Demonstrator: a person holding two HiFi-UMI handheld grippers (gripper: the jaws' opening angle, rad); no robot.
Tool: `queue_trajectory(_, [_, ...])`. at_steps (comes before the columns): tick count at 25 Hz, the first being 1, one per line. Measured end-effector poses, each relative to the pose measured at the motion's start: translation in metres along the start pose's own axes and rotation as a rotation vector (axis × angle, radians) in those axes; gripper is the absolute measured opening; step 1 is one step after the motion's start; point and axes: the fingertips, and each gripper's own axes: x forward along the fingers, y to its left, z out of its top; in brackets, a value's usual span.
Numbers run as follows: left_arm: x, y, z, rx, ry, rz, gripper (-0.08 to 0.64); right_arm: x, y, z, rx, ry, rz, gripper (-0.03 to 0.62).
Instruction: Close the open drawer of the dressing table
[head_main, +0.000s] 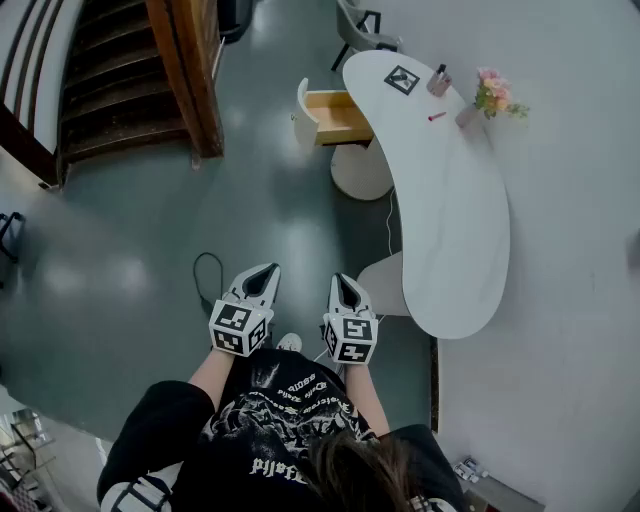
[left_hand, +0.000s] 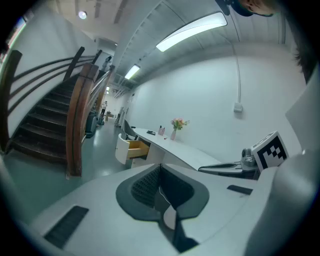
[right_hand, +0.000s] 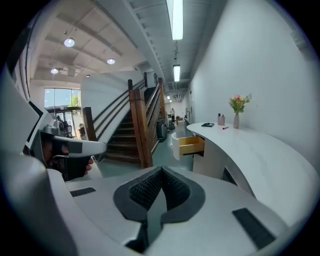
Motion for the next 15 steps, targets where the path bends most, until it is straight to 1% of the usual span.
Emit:
queue_trajectory(5, [-0.007, -0.01, -0.007, 0.01, -0.009, 0.016, 0.025, -0.01, -0.001, -0.005, 0.002, -0.017, 0.006, 0.026])
queue_trajectory(10, [-0.011, -0.009, -0.007, 0.046, -0.021, 0.028, 0.025, -0.015, -0.009, 0.002, 0.03, -0.068, -0.006, 0.026])
queue_trajectory(15, [-0.001, 0.012, 0.005, 0.03, -0.075, 0.054, 0.025, -0.01, -0.029, 0.017, 0.068, -0.137, -0.075, 0.026])
